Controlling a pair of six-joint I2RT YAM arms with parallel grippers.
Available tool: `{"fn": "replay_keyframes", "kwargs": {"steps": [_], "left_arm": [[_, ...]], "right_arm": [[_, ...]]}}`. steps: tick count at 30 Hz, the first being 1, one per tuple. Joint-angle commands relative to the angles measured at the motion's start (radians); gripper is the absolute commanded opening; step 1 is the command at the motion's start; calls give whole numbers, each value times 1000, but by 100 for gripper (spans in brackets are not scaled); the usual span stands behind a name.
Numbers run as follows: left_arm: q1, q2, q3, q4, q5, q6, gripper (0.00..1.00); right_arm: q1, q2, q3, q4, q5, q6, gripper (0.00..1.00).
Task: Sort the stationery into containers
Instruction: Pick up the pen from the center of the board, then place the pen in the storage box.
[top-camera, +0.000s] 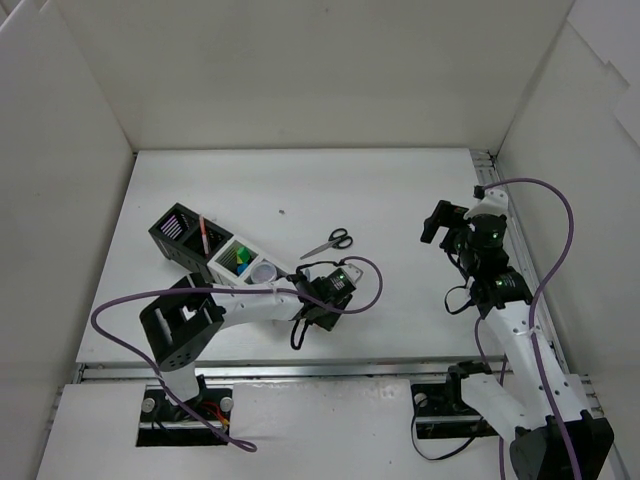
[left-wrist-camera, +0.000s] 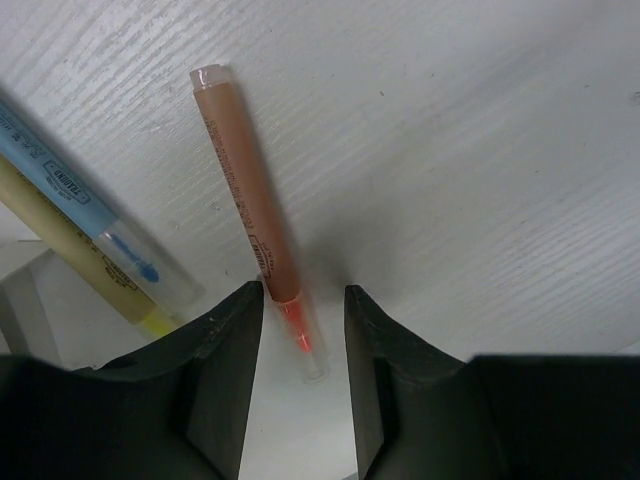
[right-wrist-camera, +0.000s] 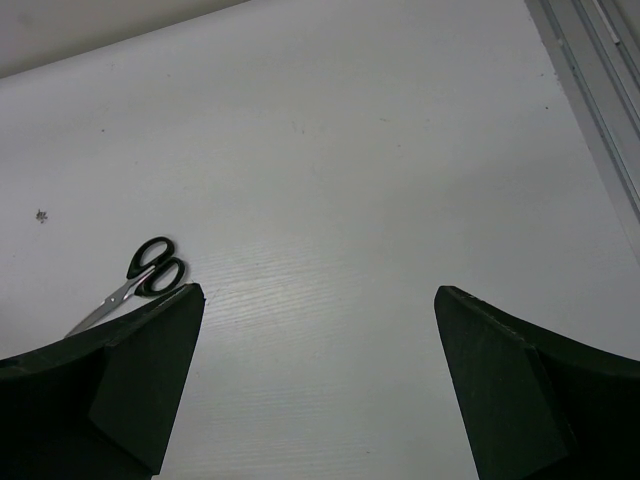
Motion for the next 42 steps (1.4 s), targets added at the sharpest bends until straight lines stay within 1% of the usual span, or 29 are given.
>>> {"fn": "replay_keyframes", "kwargs": {"steps": [1, 4, 5, 6, 8, 9, 13, 15, 16, 17, 18, 19, 20, 21, 23, 24, 27, 28, 29, 32, 34, 36, 37, 38, 41, 42], "left_arm": [[-4, -2, 6, 19, -24, -19, 33], [-4, 10, 4, 16, -13, -22, 29], [-4, 13, 4, 16, -11, -24, 25], [-4, 11, 6, 13, -10, -28, 17], [-4, 4, 16, -10, -4, -34, 7], [-4, -2, 21, -23, -7, -39, 0], [-4, -39, 71, -102, -49, -48, 0], [-4, -61, 137, -178, -74, -45, 0], [-4, -73, 163, -209, -121, -39, 0], [-4, -79, 237, -297, -152, -38, 0], [-4, -81, 280, -353, -187, -31, 0], [6, -78, 379, -413, -253, -10, 0], [16, -76, 429, -541, -296, -27, 0], [49, -73, 481, -601, -332, -43, 0], [97, -82, 573, -704, -347, -65, 0], [150, -88, 591, -723, -343, -68, 0], [227, -128, 635, -787, -242, -99, 0], [270, -149, 638, -803, -203, -106, 0], [293, -159, 651, -851, -192, -126, 0], [393, -203, 641, -889, -90, -174, 0], [442, -252, 609, -877, -13, -197, 0], [523, -295, 584, -838, 34, -212, 0], [584, -341, 554, -805, 70, -238, 0], [615, -364, 540, -788, 117, -249, 0], [715, -432, 489, -771, 203, -294, 0], [774, -439, 478, -775, 235, -294, 0]], "right_arm": [[-7, 16, 21, 59, 6, 9, 98], [-9, 13, 21, 60, 6, 9, 98], [-10, 14, 21, 60, 8, 9, 98], [-9, 13, 21, 60, 8, 10, 98], [-6, 16, 23, 60, 5, 10, 98], [-9, 13, 23, 60, 5, 10, 98], [-6, 11, 23, 60, 9, 6, 98], [-9, 10, 25, 62, 11, 0, 98], [-7, 7, 25, 63, 12, -6, 98], [-9, 4, 25, 65, 12, -9, 98], [-9, 2, 23, 71, 12, -17, 98], [-7, -1, 21, 77, 11, -28, 98], [-9, -5, 18, 85, 9, -31, 98], [-6, -10, 11, 106, 5, -36, 98], [-9, -15, 3, 125, -6, -52, 98], [-6, -15, 3, 131, -3, -57, 98], [-9, -12, 12, 131, 24, -71, 98], [-10, -7, 14, 129, 37, -78, 98], [-9, -5, 15, 132, 43, -80, 98], [-10, 7, 15, 142, 57, -80, 98], [-10, 25, 20, 146, 57, -82, 98], [-10, 37, 26, 145, 55, -80, 98], [-12, 48, 28, 145, 58, -80, 98], [-12, 50, 28, 143, 58, -83, 98], [-13, 53, 32, 142, 64, -82, 98], [-12, 53, 32, 136, 64, -80, 98]]}}
